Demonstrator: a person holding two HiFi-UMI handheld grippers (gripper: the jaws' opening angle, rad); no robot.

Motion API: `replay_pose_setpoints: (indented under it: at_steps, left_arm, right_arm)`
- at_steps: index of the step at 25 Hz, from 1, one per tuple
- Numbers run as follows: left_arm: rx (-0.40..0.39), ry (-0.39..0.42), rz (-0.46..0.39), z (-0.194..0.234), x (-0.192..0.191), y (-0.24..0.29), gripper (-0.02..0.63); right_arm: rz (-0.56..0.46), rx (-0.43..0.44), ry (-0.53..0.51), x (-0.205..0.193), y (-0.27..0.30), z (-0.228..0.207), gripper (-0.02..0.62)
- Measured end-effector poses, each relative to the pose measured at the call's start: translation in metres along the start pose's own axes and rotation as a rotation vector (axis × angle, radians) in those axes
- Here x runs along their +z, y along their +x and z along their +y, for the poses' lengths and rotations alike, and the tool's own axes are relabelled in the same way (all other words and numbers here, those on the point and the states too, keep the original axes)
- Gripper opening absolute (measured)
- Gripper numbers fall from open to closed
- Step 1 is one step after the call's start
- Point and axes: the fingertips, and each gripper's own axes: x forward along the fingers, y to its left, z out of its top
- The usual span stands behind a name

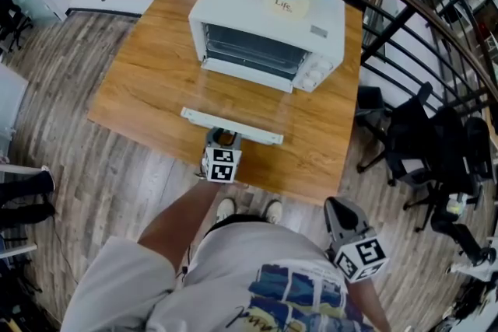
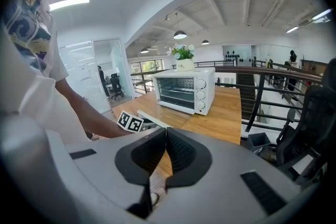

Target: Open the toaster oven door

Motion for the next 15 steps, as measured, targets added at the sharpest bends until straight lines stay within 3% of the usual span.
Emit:
replay_pose_setpoints:
  at_steps: [15]
  left_arm:
    - [-0.001, -0.002, 0.000, 0.0000, 0.0003, -0.0002, 0.170]
  right_arm:
    - [0.008, -0.007, -0.004, -0.0013, -0.0001, 0.0021, 0.002]
